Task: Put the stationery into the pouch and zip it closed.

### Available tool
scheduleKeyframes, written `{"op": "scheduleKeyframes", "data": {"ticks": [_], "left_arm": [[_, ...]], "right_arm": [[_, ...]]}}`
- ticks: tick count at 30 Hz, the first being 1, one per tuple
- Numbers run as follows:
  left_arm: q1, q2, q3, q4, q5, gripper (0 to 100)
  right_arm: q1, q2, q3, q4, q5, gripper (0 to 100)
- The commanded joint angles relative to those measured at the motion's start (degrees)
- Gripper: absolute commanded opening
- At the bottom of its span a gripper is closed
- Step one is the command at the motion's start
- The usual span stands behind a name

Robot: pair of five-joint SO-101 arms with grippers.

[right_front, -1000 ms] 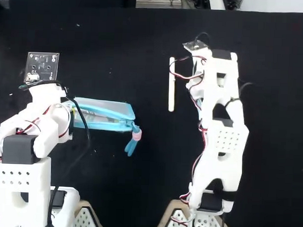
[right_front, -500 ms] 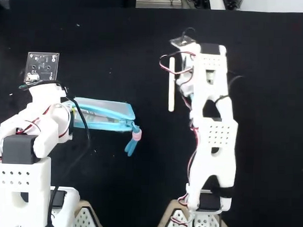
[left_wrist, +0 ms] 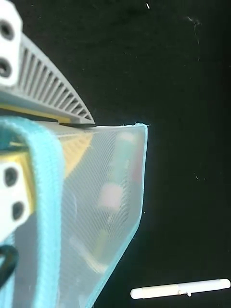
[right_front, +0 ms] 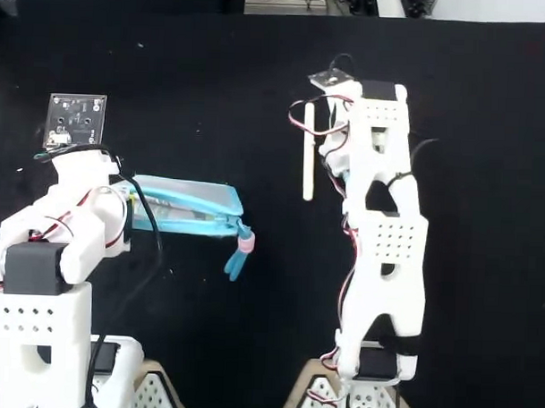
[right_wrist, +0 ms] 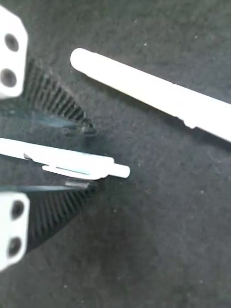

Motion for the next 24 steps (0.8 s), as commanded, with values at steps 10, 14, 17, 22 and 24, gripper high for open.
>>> {"op": "scheduleKeyframes", "data": {"ticks": [10, 14, 17, 22, 24], "left_arm": [[-0.6, 0.0, 0.0, -0.6, 0.4, 3], [-0.6, 0.0, 0.0, -0.6, 0.4, 3], [-0.6, 0.0, 0.0, -0.6, 0.4, 3], [-0.6, 0.0, 0.0, -0.6, 0.4, 3], [-0.6, 0.0, 0.0, -0.6, 0.4, 3]], "right_arm": [[2.3, -2.0, -5.6, 4.7, 1.0, 1.2], [3.3, -7.3, -5.7, 6.9, 1.0, 1.1], [4.3, -12.9, -5.1, 7.9, 1.0, 1.1], [6.2, -24.7, 2.6, 7.8, 1.0, 1.1], [6.2, -30.5, 7.7, 7.6, 1.1, 1.1]]}}
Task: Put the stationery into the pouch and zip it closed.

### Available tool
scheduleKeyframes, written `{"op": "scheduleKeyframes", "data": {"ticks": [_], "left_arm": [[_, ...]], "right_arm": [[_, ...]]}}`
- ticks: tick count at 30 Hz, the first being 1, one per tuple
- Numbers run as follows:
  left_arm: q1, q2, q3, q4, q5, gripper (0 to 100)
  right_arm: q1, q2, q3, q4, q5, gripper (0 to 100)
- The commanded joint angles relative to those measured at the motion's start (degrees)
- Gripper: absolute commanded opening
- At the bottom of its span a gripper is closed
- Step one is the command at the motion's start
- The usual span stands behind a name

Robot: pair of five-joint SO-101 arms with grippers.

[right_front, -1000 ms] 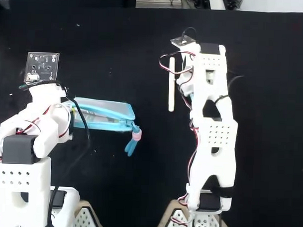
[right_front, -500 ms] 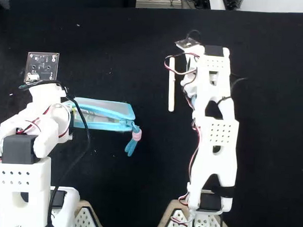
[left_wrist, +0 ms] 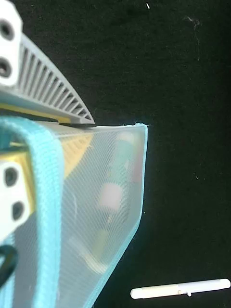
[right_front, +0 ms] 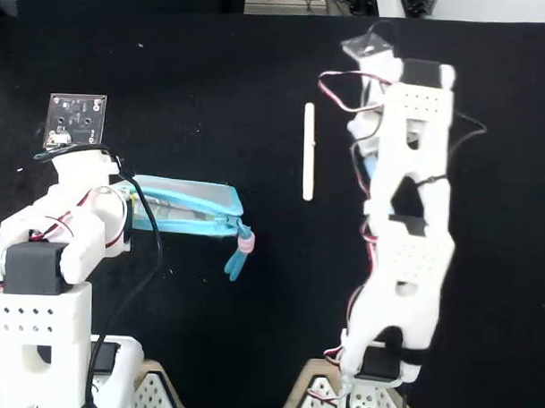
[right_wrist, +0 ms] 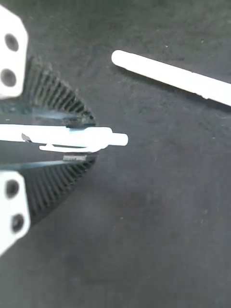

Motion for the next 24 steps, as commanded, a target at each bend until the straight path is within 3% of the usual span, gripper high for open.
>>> {"op": "scheduleKeyframes", "data": {"ticks": [1, 12, 18, 24], "left_arm": [[-0.5, 0.0, 0.0, -0.6, 0.4, 3], [-0.5, 0.0, 0.0, -0.6, 0.4, 3], [-0.3, 0.0, 0.0, -0.6, 0.4, 3], [-0.4, 0.0, 0.0, -0.6, 0.4, 3]], "right_arm": [[0.7, -13.6, 7.3, 1.3, 0.6, 1.1], [-3.8, -53.4, 36.4, -7.2, 0.5, 1.1], [-15.6, -75.8, 46.7, -8.6, -6.4, 1.1], [-29.3, -95.5, 54.8, -16.5, -14.2, 1.1]]}}
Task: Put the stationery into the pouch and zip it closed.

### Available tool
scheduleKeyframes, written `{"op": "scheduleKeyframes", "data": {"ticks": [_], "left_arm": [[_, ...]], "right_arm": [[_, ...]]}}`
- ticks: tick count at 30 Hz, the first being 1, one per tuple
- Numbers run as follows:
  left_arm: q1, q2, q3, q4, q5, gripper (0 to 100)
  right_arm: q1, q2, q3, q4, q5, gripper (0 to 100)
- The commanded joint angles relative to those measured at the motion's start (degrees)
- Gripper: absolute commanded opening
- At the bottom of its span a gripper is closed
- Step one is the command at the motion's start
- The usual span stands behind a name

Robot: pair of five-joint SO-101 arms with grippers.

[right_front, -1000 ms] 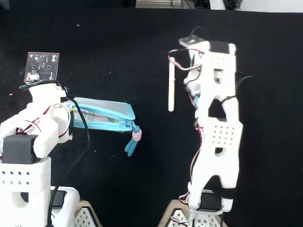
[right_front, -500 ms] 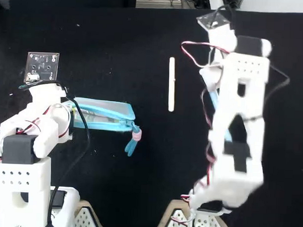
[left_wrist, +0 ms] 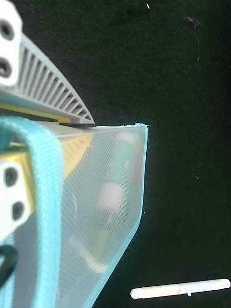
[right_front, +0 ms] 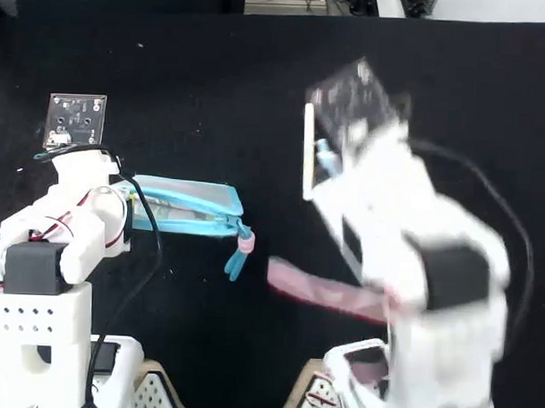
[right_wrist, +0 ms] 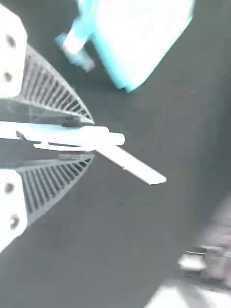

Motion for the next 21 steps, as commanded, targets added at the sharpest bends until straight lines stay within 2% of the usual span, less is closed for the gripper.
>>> {"op": "scheduleKeyframes", "data": {"ticks": [1, 6, 11, 16, 21], "left_arm": [[-0.3, 0.0, 0.0, -0.6, 0.4, 3], [-0.3, 0.0, 0.0, -0.6, 0.4, 3], [-0.4, 0.0, 0.0, -0.6, 0.4, 3], [-0.4, 0.0, 0.0, -0.6, 0.4, 3], [-0.5, 0.0, 0.0, -0.6, 0.4, 3]], "right_arm": [[-7.6, -11.9, 3.7, -7.6, -5.1, 1.1], [-18.6, -23.4, 12.9, -25.6, -8.4, 1.1], [-26.1, -30.5, 23.0, -43.3, -10.6, 1.1], [-29.9, -31.6, 31.6, -55.2, -11.1, 1.1], [-30.0, -31.6, 37.8, -60.7, -11.1, 1.1]]}}
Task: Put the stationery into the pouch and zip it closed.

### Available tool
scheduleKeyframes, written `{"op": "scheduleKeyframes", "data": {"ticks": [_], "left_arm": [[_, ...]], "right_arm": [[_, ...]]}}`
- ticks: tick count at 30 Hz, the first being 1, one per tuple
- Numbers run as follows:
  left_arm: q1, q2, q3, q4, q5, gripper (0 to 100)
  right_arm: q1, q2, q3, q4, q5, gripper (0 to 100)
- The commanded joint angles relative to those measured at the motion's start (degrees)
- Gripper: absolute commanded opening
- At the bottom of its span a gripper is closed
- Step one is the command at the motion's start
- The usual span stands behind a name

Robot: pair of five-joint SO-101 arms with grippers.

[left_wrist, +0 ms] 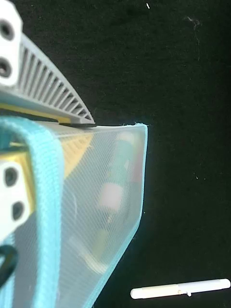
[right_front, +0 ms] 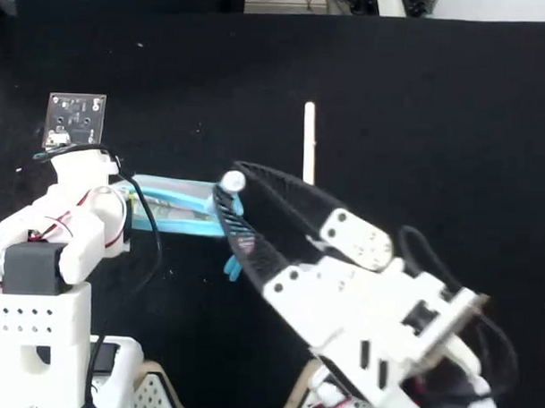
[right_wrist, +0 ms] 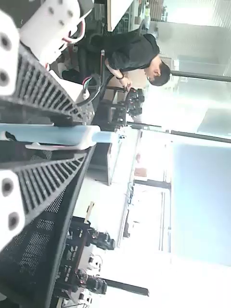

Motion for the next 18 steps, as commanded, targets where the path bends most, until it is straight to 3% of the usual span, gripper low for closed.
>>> {"op": "scheduleKeyframes", "data": {"ticks": [1, 9, 18], "left_arm": [[-0.5, 0.0, 0.0, -0.6, 0.4, 3], [-0.3, 0.0, 0.0, -0.6, 0.4, 3], [-0.5, 0.0, 0.0, -0.6, 0.4, 3]], "right_arm": [[-0.6, -0.3, 2.7, -4.1, -0.4, 1.1], [-0.7, -0.2, 9.5, -10.5, -0.7, 1.1], [-0.7, -0.2, 18.3, -10.6, -0.3, 1.1]]}}
